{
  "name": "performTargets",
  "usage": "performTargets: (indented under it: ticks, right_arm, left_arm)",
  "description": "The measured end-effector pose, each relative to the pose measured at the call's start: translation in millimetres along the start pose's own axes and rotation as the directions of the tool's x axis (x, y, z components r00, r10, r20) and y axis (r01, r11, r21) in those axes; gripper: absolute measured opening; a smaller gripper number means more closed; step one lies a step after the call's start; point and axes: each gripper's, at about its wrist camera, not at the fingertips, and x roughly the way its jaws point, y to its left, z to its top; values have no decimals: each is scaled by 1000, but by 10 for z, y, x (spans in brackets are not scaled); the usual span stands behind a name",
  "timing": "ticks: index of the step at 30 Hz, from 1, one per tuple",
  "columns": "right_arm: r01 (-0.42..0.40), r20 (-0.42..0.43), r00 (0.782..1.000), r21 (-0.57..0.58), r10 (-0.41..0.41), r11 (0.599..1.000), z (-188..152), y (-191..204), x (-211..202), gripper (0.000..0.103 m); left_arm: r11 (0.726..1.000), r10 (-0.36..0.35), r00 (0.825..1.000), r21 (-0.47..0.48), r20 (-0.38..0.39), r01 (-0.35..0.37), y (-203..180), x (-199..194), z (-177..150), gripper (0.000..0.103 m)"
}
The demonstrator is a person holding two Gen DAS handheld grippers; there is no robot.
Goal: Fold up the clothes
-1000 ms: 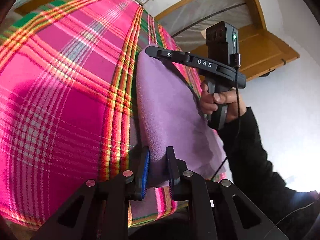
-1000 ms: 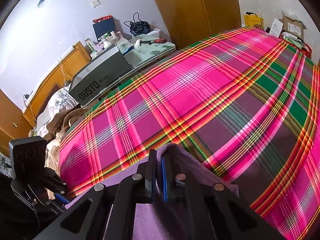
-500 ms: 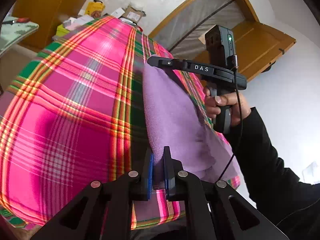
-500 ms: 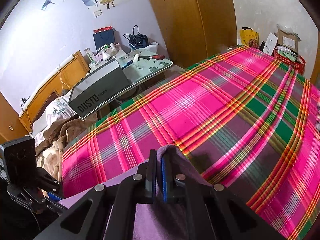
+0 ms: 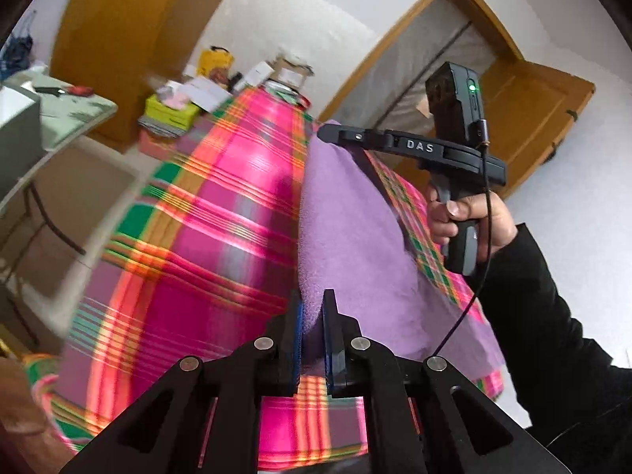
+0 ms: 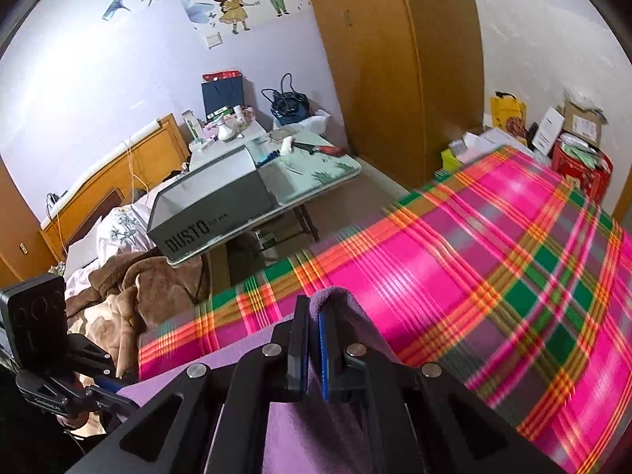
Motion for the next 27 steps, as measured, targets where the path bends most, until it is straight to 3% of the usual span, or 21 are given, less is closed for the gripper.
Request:
performTargets:
  ticks: [12,21,23,27]
  right_arm:
    - [-60,-55,997,-19,59,998,400,177,696,4]
    - [-79,-187,979,40,85,996,254,29,1385,6]
    - [-66,-210,975,61,77,996,207,-23,1470,12]
    - [-42,-158,986,60,51,997,217,-19,1286,21]
  left_arm:
    - [990,117,993,-84,20,-115,563,-153,163,9]
    - [977,135,988,-158,-79,-146,976,157,68,10]
    - [976,127,988,-167,-83,-139,1014,160,53,13]
    - [977,142,989,-156,-48,-148,990,28,56,14]
